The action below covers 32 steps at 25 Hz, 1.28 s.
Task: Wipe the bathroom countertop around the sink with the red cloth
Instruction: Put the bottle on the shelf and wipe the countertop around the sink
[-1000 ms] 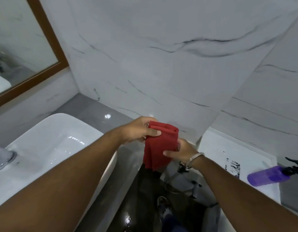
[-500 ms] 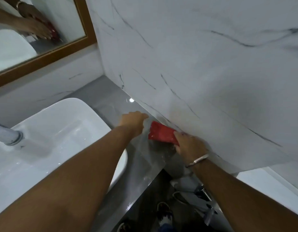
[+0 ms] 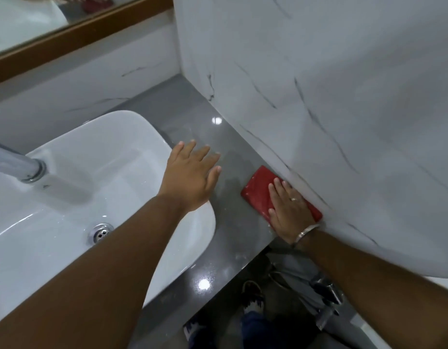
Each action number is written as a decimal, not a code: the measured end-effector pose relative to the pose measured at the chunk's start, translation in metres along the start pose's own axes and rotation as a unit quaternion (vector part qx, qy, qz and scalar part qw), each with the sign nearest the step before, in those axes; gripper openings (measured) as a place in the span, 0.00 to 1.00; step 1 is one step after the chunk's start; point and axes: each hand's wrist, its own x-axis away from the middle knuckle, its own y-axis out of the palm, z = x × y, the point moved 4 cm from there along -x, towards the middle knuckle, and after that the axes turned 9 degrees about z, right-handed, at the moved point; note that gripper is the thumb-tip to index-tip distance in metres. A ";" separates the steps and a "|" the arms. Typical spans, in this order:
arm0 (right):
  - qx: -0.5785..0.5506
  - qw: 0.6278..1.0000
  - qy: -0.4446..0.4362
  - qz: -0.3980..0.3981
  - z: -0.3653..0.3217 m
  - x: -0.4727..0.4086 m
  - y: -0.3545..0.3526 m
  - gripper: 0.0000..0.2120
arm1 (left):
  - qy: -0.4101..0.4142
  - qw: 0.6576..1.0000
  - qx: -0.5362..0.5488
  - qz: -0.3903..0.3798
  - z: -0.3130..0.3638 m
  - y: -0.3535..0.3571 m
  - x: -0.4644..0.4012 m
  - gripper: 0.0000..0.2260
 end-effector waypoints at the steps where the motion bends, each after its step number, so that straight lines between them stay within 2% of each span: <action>1: -0.022 0.999 0.035 0.004 -0.020 0.002 0.007 0.33 | -0.002 1.000 0.006 0.010 0.000 0.001 0.002 0.25; 2: -0.032 0.999 0.038 0.014 -0.044 0.010 0.018 0.33 | 0.001 1.000 0.013 0.022 0.000 0.002 0.003 0.26; 3: -0.045 0.998 0.002 0.031 -0.070 0.023 0.029 0.33 | 0.001 0.999 0.021 0.033 -0.001 0.002 0.002 0.26; 5: -0.054 0.989 -0.134 0.035 -0.101 0.060 0.044 0.33 | -0.005 0.999 0.034 0.040 -0.002 0.001 0.003 0.26; 7: -0.020 0.967 -0.254 0.018 -0.070 0.063 0.037 0.33 | -0.007 0.998 0.038 0.044 0.000 -0.001 0.003 0.26; 8: 0.012 0.963 -0.270 0.011 -0.048 0.048 0.030 0.33 | -0.008 0.998 0.038 0.047 0.001 -0.002 0.004 0.27; 9: 0.036 0.970 -0.241 0.011 -0.026 0.027 0.022 0.33 | -0.009 0.998 0.039 0.048 0.001 -0.002 0.004 0.27; 11: 0.024 0.996 -0.085 0.006 0.005 -0.011 0.010 0.34 | -0.016 0.998 0.044 0.052 -0.001 0.000 0.003 0.29; 13: 0.001 1.000 0.011 0.017 -0.006 -0.007 0.019 0.34 | -0.014 0.998 0.043 0.048 -0.001 0.001 0.003 0.30; 14: 0.001 1.000 0.007 0.013 -0.017 0.008 0.025 0.34 | -0.010 0.998 0.039 0.044 0.000 0.000 0.003 0.30; 17: 0.007 0.982 -0.185 -0.041 -0.012 0.051 0.024 0.34 | -0.006 0.999 0.024 0.029 0.000 -0.001 0.003 0.29; 18: 0.019 0.978 -0.207 -0.028 0.003 0.046 0.019 0.34 | -0.006 0.999 0.021 0.023 0.000 -0.001 0.003 0.30; 19: 0.024 0.985 -0.171 -0.020 0.015 0.034 0.016 0.33 | -0.009 1.000 0.018 0.017 0.000 -0.001 0.003 0.31; 21: 0.002 1.000 0.028 0.008 0.021 0.008 0.011 0.32 | -0.011 1.000 0.001 -0.002 -0.001 -0.001 0.000 0.33; 22: -0.012 0.994 0.105 0.020 0.001 0.005 0.013 0.32 | -0.008 1.000 -0.019 -0.016 -0.002 -0.001 0.001 0.32; 23: -0.019 0.991 0.127 0.031 -0.027 0.010 0.018 0.33 | -0.003 0.999 -0.038 -0.031 -0.002 -0.001 0.001 0.31; 24: -0.030 0.994 0.097 0.031 -0.057 0.021 0.026 0.33 | 0.000 0.998 -0.052 -0.042 -0.001 0.000 -0.002 0.30; 26: -0.042 0.996 -0.076 0.003 -0.104 0.063 0.038 0.35 | -0.014 0.997 -0.056 -0.057 0.002 -0.001 -0.001 0.28; 28: -0.017 0.974 -0.224 -0.038 -0.091 0.084 0.029 0.37 | -0.053 0.996 -0.041 -0.055 0.006 -0.009 0.013 0.28; 30: 0.024 0.972 -0.229 -0.039 -0.056 0.063 0.020 0.37 | -0.100 0.993 -0.023 -0.052 0.001 -0.015 0.048 0.29; 32: 0.046 0.989 -0.131 -0.053 -0.029 0.033 0.016 0.35 | -0.149 0.987 -0.015 -0.060 -0.011 -0.018 0.105 0.30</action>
